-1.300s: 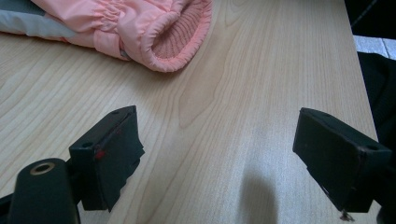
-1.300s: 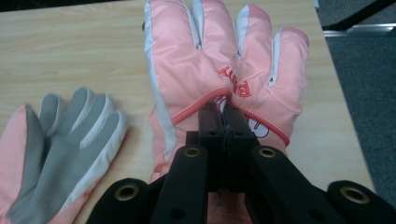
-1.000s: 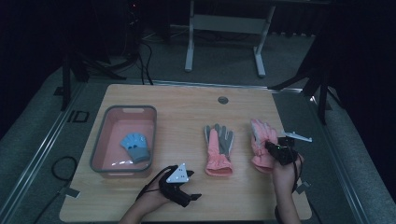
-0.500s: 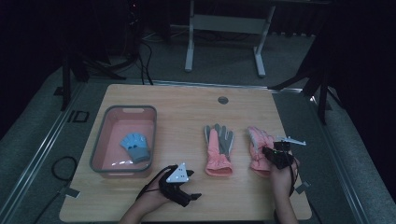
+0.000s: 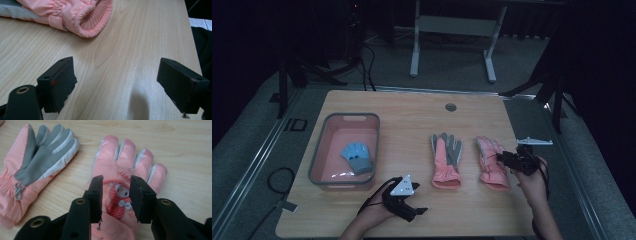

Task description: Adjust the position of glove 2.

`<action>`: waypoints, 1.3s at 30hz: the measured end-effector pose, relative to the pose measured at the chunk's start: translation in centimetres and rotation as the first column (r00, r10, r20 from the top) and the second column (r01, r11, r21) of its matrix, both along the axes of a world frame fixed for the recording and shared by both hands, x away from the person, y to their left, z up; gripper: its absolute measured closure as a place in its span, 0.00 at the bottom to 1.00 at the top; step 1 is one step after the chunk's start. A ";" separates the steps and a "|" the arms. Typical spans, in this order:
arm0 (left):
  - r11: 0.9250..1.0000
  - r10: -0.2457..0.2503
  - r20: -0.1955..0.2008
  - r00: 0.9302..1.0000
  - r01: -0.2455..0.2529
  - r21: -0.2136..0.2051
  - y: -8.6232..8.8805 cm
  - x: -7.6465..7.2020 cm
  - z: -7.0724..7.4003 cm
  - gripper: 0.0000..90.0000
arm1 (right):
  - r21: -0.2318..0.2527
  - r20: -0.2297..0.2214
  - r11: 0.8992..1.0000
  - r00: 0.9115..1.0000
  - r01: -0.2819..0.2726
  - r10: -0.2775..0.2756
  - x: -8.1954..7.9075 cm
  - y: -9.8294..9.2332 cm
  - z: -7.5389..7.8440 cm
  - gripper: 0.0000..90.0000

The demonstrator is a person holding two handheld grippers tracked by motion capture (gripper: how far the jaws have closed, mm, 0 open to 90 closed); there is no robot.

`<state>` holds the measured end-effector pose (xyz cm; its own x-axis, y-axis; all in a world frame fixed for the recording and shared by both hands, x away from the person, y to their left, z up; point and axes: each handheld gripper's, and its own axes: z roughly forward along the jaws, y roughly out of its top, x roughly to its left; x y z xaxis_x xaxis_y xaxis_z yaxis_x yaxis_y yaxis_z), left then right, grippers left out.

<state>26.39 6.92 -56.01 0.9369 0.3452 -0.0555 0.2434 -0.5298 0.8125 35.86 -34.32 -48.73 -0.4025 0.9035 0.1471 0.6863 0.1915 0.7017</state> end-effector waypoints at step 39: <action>1.000 0.004 -0.003 1.000 -0.004 0.003 0.0 0.0 0.0 0.17 | 0.028 0.064 0.999 0.997 0.040 -0.041 -2.0 4.6 3.2 0.99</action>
<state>26.43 6.92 -56.05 0.9354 0.3488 -0.0577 0.2480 -0.5311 0.8102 33.82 -29.70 -45.55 -0.3751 0.9154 0.1462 0.6462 0.1452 0.7493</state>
